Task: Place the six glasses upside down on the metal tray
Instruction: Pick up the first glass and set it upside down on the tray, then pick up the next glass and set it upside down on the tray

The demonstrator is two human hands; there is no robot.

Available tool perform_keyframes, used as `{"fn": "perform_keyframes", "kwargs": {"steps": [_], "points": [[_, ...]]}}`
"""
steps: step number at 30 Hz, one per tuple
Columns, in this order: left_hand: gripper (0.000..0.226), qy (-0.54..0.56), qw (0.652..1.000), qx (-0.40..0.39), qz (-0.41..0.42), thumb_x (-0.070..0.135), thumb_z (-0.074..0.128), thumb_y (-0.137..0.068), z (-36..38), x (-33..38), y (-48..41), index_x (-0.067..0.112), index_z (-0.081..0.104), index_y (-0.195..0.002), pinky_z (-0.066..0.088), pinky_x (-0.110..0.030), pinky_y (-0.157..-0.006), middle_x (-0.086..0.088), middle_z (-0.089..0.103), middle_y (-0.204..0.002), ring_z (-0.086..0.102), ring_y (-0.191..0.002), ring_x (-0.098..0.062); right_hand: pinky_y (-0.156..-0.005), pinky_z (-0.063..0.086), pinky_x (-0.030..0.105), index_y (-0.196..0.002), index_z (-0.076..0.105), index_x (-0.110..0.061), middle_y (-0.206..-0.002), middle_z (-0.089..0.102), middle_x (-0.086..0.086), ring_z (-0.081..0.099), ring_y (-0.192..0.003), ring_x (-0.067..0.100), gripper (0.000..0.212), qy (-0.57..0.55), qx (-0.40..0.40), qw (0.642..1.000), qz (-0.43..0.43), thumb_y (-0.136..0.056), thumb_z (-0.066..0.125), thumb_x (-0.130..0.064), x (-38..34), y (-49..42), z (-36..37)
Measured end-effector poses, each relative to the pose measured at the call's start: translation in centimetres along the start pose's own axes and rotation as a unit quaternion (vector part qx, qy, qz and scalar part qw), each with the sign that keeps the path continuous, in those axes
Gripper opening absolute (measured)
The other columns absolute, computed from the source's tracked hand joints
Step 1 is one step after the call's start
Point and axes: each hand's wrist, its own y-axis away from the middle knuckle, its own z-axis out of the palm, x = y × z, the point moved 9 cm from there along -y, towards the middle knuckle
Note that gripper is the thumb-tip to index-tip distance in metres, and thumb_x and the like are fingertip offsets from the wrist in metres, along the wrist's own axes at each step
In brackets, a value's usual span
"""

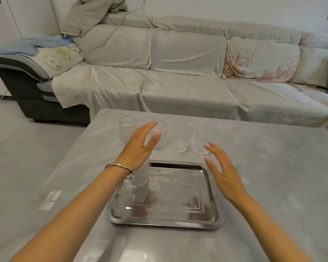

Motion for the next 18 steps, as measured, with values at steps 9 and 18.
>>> {"fn": "perform_keyframes", "kwargs": {"steps": [9, 18], "points": [[0.061, 0.022, 0.989, -0.140, -0.050, 0.036, 0.059, -0.085, 16.6, -0.3, -4.0, 0.023, 0.032, -0.139, 0.038, -0.027, -0.100, -0.001, 0.038, -0.145, 0.045, -0.123, -0.018, -0.106, 0.030, 0.027, -0.143, 0.032, -0.026, -0.151, 0.033, -0.005, 0.034, -0.138, 0.015, 0.065, -0.055, 0.074, 0.985, 0.147, -0.086, 0.063, -0.032, 11.7, -1.0, -8.7], [0.064, 0.082, 0.978, -0.176, -0.075, 0.043, 0.065, -0.078, 25.7, -1.5, -6.5, 0.029, 0.036, -0.134, 0.039, -0.026, -0.090, 0.004, 0.045, -0.139, 0.046, -0.117, -0.014, -0.080, 0.048, 0.006, -0.137, 0.044, -0.024, -0.136, 0.051, -0.010, 0.053, -0.122, 0.010, 0.058, -0.165, 0.034, 0.973, 0.156, -0.084, 0.068, -0.025, 18.2, -2.5, -5.6]]}}
